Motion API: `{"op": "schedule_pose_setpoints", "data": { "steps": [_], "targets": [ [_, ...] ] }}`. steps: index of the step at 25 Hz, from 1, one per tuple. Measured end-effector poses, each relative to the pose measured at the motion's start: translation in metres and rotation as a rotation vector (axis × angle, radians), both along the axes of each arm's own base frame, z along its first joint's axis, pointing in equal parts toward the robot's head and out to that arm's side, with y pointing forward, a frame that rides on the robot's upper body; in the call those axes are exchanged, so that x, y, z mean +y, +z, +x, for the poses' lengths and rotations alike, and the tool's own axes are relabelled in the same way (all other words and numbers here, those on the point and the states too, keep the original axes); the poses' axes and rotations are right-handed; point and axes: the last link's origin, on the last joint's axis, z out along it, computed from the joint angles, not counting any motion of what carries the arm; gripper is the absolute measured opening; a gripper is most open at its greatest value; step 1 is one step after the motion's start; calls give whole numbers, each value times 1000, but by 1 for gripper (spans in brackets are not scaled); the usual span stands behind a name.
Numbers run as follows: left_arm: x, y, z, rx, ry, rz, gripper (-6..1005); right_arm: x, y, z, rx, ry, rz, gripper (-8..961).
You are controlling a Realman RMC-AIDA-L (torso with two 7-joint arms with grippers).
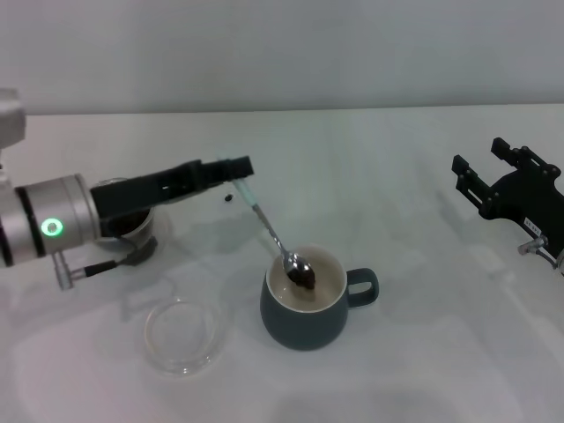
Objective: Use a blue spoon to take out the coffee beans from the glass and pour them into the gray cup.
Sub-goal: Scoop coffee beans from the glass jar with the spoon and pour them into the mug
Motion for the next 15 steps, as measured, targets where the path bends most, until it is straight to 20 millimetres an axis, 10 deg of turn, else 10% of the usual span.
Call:
{"op": "schedule_pose_setpoints", "data": {
  "steps": [15],
  "targets": [
    [10,-6,8,133,-163,124,134,0,0,1,1,-8,0,664]
  ]
}}
